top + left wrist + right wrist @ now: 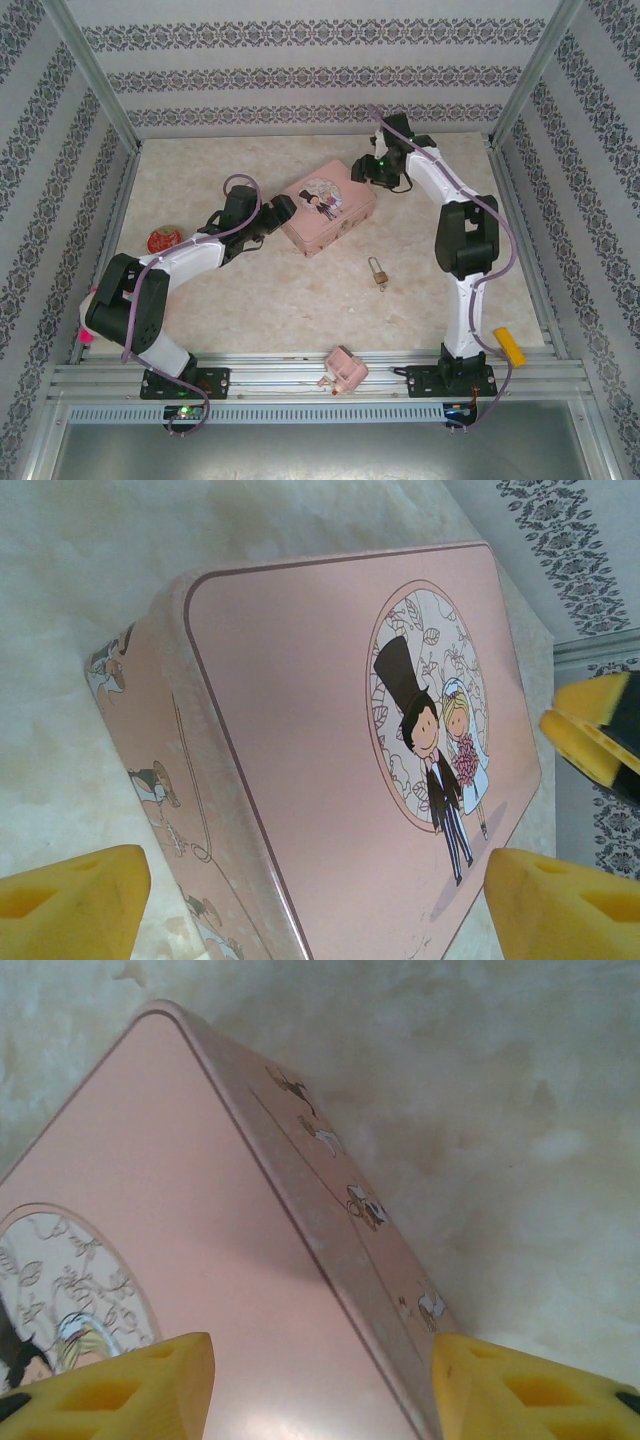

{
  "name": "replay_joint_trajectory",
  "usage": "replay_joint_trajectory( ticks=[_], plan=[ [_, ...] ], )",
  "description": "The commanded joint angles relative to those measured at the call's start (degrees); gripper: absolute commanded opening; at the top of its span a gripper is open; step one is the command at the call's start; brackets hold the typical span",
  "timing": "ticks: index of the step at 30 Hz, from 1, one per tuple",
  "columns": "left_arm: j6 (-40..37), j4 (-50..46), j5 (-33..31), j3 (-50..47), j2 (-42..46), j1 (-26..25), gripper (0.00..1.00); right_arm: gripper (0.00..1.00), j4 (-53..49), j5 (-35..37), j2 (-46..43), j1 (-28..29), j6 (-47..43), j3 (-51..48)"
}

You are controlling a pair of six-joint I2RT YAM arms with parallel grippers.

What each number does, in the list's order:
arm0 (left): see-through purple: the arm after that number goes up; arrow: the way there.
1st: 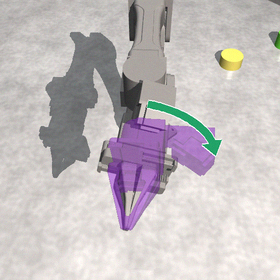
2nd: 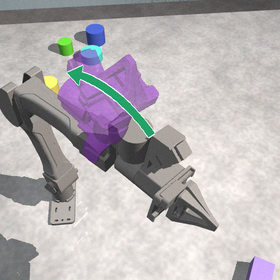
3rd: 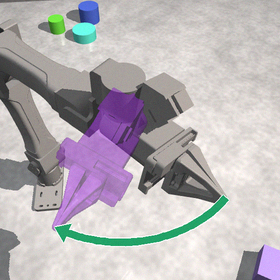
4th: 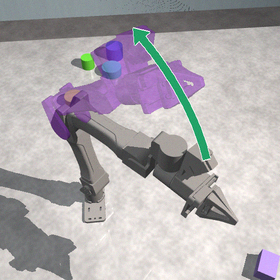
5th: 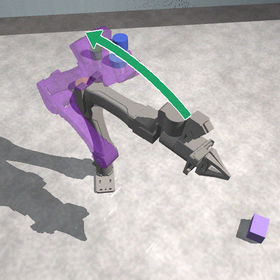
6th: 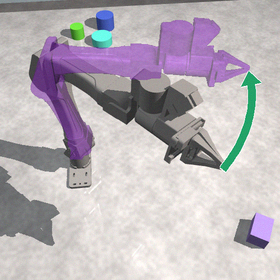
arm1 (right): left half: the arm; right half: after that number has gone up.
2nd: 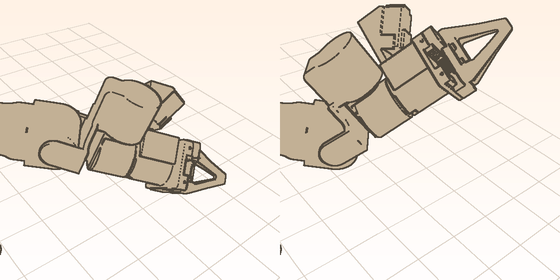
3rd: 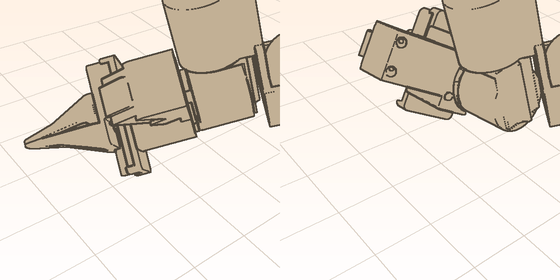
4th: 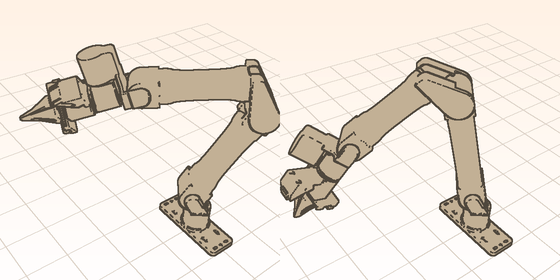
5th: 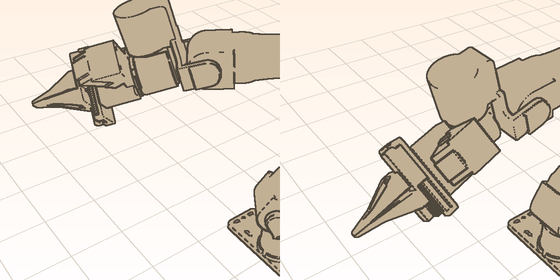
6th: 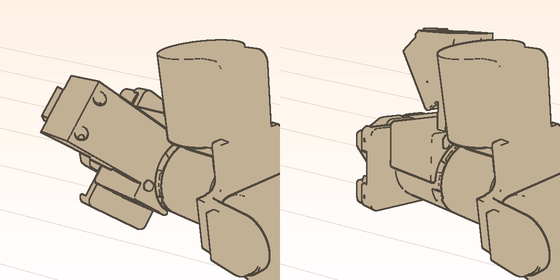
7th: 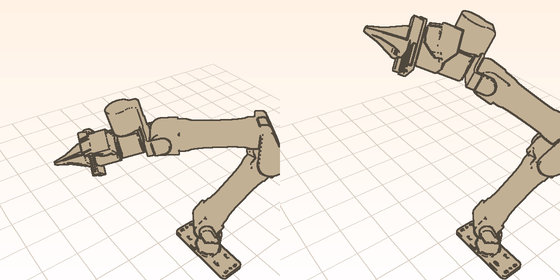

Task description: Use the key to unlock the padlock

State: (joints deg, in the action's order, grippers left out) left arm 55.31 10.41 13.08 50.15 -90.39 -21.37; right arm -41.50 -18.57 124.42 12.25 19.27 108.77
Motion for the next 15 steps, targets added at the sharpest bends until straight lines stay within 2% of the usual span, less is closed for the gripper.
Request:
replay_joint_trajectory(
  ticks=[1,6,15],
  plan=[
    [-1.67,-1.55,0.71,1.35,-1.28,-0.24,0.85,0.58,-0.70,-0.99,1.57,0.75,-0.37,1.73],
    [-3.10,-2.50,0.68,3.66,-4.44,-0.25,0.83,0.53,0.15,-0.60,0.34,1.42,0.04,-1.48],
    [-5.55,-4.44,-0.29,8.79,-10.74,-0.13,0.66,0.48,6.05,0.24,-7.27,3.95,5.75,-14.25]
  ],
)
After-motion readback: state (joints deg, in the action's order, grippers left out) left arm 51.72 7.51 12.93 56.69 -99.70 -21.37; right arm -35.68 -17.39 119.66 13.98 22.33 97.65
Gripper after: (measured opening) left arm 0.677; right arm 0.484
